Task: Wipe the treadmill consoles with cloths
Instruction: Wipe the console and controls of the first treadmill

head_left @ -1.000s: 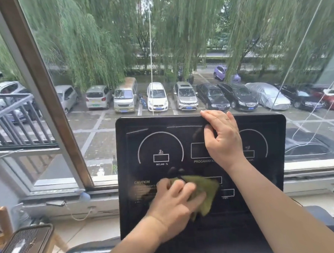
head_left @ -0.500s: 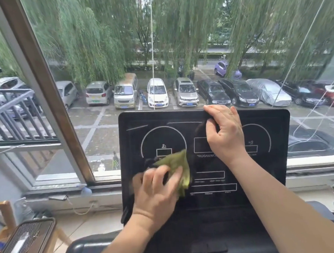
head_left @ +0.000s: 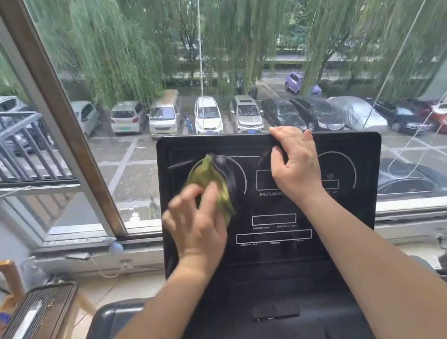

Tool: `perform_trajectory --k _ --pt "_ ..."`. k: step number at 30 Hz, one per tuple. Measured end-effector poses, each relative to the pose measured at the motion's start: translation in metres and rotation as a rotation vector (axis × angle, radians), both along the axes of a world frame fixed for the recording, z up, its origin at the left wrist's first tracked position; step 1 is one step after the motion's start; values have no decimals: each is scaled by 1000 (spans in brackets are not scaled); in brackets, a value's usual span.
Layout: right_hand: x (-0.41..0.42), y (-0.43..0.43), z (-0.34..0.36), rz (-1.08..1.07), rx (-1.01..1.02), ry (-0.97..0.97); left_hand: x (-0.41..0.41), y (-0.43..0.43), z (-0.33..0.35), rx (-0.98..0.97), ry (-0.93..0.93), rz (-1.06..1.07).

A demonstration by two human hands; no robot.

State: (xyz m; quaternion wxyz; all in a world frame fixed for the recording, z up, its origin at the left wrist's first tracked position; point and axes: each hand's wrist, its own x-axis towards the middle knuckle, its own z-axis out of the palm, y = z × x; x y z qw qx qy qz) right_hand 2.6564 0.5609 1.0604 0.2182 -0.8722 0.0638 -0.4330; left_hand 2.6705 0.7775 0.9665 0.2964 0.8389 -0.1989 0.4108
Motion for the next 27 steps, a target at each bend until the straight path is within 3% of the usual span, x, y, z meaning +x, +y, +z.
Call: perform_trajectory --k 4,6,8,11,14,16,19,21,23,27 --pt "-1 -2 1 7 4 41 -12 17 -34 669 -251 -527" --pt "-4 -2 3 7 -13 67 6 23 -7 793 -274 -603" --pt "-7 -3 6 13 -48 98 29 19 31 682 -272 -495" --pt "-14 -14 16 20 -210 191 56 7 82 329 -95 -291" --pt "-21 -41 25 -75 -236 198 34 -25 69 60 32 -121" --pt "-26 -60 27 -172 -203 188 4 -43 36 65 31 -108" --pt "-35 -77 18 -228 -284 184 -10 -45 5 501 -224 -393" --pt "-38 -86 15 -168 -302 149 6 -40 23 698 -336 -482" --pt "-40 -99 18 -108 -271 103 22 -43 50 620 -325 -380" --pt "-44 -126 22 6 -210 80 33 -70 83 220 -83 -114"
